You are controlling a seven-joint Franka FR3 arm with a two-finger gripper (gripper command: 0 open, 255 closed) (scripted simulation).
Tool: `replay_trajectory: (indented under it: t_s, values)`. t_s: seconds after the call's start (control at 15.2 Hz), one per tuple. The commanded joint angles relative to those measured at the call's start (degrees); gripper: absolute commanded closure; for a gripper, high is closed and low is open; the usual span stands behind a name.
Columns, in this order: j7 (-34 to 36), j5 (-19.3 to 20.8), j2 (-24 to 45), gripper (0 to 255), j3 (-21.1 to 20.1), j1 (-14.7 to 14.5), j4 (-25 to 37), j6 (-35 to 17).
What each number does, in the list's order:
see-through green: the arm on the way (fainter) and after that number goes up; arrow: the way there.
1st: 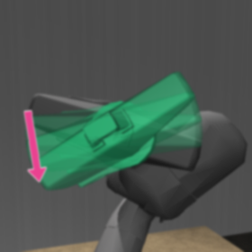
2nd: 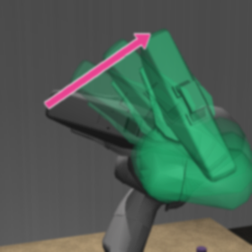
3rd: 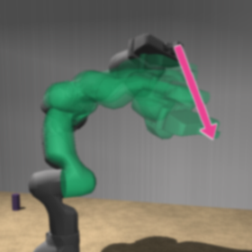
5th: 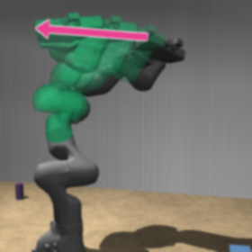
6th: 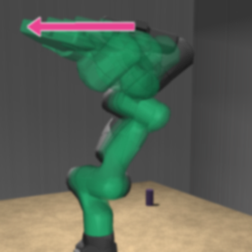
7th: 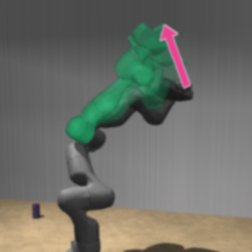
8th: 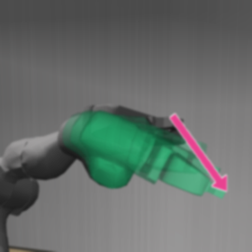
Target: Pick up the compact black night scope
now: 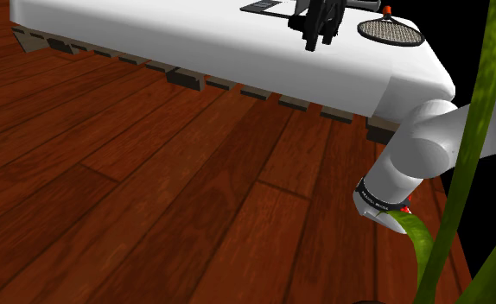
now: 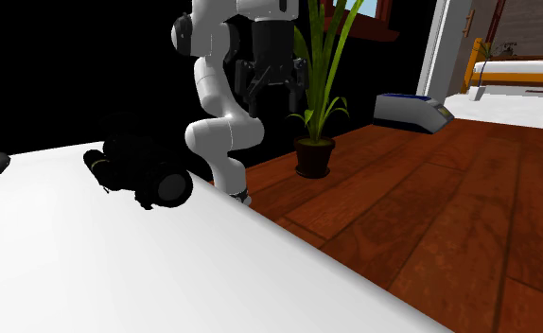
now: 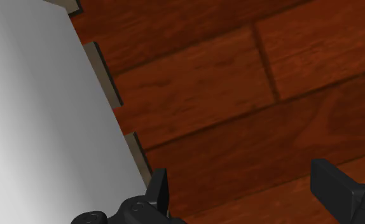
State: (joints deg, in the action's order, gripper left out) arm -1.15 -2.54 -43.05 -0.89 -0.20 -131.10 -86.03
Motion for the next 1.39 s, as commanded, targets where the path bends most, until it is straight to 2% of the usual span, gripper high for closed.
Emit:
replay_trajectory:
  t_s: [0.0,0.4,0.73,1.06,1.32]
  values:
    - [0.0,0.0,0.0,0,0.0,0.0,0.0,0.0]
    - [-9.2,4.36,3.8,0,7.25,1.63,4.34,-2.26]
    - [-16.84,6.45,8.55,0,13.19,2.36,9.72,-4.15]
    - [-24.63,6.78,14.65,0,19.24,2.43,16.77,-5.64]
    - [-31.19,5.43,20.59,0,24.27,2.21,23.73,-6.27]
